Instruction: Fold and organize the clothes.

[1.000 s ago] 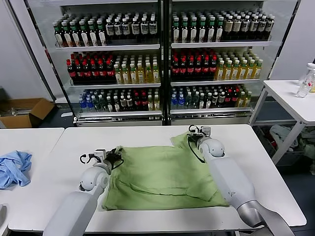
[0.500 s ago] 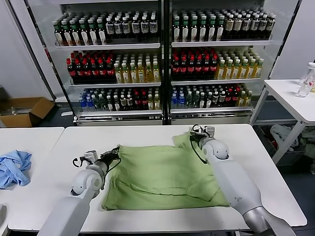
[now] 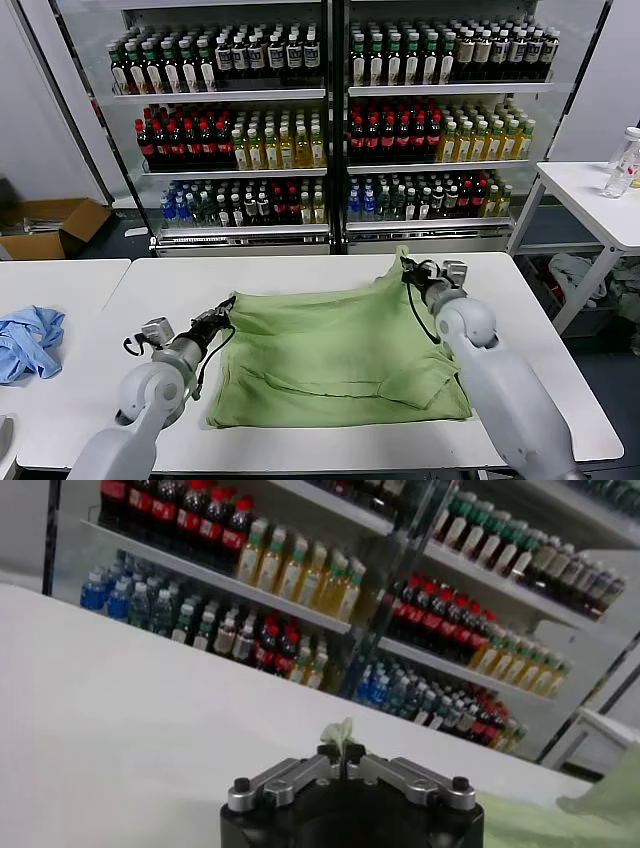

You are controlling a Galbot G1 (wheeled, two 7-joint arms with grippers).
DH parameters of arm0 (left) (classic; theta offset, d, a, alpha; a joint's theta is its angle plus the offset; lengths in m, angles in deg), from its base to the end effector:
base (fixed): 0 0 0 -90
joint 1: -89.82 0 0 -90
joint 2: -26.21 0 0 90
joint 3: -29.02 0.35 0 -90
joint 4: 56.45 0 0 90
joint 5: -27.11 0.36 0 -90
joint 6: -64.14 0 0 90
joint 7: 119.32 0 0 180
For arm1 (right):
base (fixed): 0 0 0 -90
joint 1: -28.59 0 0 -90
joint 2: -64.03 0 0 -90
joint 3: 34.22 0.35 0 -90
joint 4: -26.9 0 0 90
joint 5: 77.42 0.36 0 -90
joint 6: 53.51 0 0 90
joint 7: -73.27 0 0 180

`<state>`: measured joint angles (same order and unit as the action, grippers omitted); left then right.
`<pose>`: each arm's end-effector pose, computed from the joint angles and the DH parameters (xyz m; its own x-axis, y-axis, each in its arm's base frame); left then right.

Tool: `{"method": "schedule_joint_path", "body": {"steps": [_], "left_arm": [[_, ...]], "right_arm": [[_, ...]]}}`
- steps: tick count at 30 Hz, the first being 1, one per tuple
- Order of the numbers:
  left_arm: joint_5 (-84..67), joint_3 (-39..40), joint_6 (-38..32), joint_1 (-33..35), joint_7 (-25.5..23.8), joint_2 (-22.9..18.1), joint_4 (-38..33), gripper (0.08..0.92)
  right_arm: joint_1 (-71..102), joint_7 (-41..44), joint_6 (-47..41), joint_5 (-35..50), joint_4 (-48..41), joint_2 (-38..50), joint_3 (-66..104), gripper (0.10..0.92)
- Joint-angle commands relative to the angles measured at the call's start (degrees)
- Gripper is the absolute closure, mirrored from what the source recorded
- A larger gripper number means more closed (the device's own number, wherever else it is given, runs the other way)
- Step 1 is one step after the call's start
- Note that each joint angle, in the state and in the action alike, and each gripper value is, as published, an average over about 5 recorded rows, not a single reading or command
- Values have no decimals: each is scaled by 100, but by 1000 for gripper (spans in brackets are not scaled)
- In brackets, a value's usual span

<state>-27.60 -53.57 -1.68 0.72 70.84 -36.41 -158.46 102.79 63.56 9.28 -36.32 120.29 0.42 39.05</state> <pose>0.3450 0.0862 -0.2706 -0.9143 0.2260 0.3362 0.0757 0.9106 -0.4064 0.4239 -0.0534 -0.2339 -0.9321 -0.2008 0.3014 -0.1638 0.9760 0.1438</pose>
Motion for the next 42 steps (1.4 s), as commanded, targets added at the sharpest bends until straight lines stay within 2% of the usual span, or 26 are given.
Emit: {"method": "schedule_joint_path", "body": {"steps": [1,5,10,20,24,28,34,42], "left_arm": [[-294,-401,69,1419,6,314,-1404,914],[-121,-277,140,1722,59,401,-1521,914],[246,-121,288,1733,181,378,-1311,914],[1229,140,165,1416,61,159,-864,914],[1799,122,-22,1590,132,-8,-1076,870],[2521,132,-349,1926,459,-394,-1301,756],[3264,204,-615,2302,764,-860,-1090,583],[3490,300,-459,2314,635,-1009,-877,357]], "right_arm": [[1800,-42,25,-5,1973,623,738,919],[2664,-312,207,-302,2388,566,1125,919],[3543,-435,288,-702,2575,205,1503,919],[3651,-708,-81,-1160,2454,78,1296,907],[3612,-683,-29,-1265,2486,49,1222,811],[3591,-620,74,-1326,2466,76,1203,698],[3463,-547,95,-1448,2359,109,1079,525],[3261,-544,103,-1431,2222,164,931,292]]}}
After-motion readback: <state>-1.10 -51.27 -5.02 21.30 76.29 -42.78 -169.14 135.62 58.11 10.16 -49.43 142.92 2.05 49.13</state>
